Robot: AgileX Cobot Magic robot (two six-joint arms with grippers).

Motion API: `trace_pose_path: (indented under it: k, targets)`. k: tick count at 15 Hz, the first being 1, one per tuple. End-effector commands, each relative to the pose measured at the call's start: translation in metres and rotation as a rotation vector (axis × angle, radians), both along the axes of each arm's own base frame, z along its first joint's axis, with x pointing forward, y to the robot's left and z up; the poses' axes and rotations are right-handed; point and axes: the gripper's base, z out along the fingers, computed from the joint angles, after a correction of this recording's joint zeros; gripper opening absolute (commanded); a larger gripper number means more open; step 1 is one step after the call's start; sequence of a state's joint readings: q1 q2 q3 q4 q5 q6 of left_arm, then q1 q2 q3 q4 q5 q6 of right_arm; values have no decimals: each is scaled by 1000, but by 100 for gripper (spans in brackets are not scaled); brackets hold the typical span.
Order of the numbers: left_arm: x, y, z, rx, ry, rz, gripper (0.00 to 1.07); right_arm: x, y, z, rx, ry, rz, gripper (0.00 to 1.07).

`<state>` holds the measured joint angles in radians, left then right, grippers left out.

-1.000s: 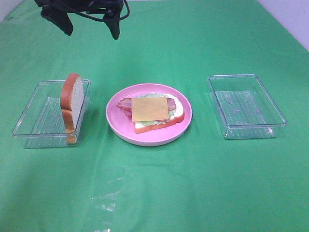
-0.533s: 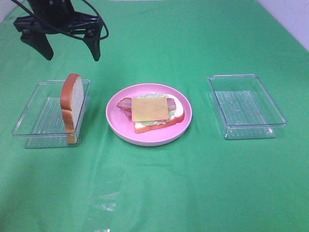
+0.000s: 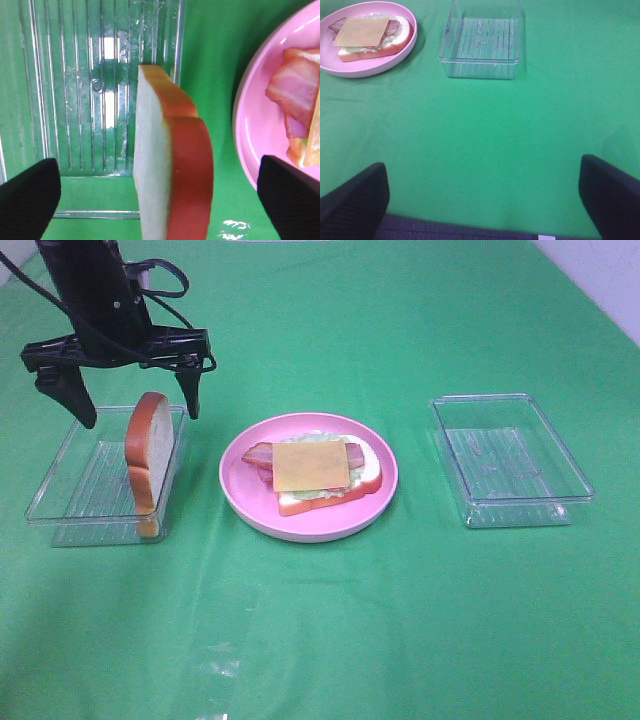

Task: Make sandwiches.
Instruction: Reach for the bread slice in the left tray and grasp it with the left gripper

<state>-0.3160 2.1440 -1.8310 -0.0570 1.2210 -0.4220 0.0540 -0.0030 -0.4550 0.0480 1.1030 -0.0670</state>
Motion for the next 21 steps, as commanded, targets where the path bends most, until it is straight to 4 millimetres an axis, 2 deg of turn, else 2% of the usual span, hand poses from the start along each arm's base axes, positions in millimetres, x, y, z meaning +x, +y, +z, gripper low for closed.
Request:
trace_pose_path:
  k: [1, 3, 5, 11, 13, 14, 16, 19, 21]
  targets:
    - [-8, 3, -5, 31, 102, 32, 101, -4, 0, -1, 0, -35, 0, 99]
    - [-8, 2, -8, 22, 110, 35, 101, -4, 0, -1, 0, -35, 0, 99]
    - [-8, -4, -24, -4, 169, 30, 101, -4, 0, -1, 0, -35, 0, 99]
    - [-7, -6, -33, -13, 192, 0, 100, -4, 0, -1, 0, -35, 0, 99]
    - [-7, -6, -33, -12, 191, -11, 95, -4, 0, -1, 0, -35, 0, 99]
    - [-7, -6, -33, -9, 190, -13, 76, -4, 0, -1, 0, -35, 0, 99]
    - [-7, -6, -33, -9, 190, -13, 47, -4, 0, -1, 0, -35, 0, 99]
    - [-7, -6, -32, -10, 189, -12, 26, -4, 0, -1, 0, -35, 0, 99]
    - [-8, -5, -30, -11, 185, -12, 21, -4, 0, -1, 0, -35, 0, 99]
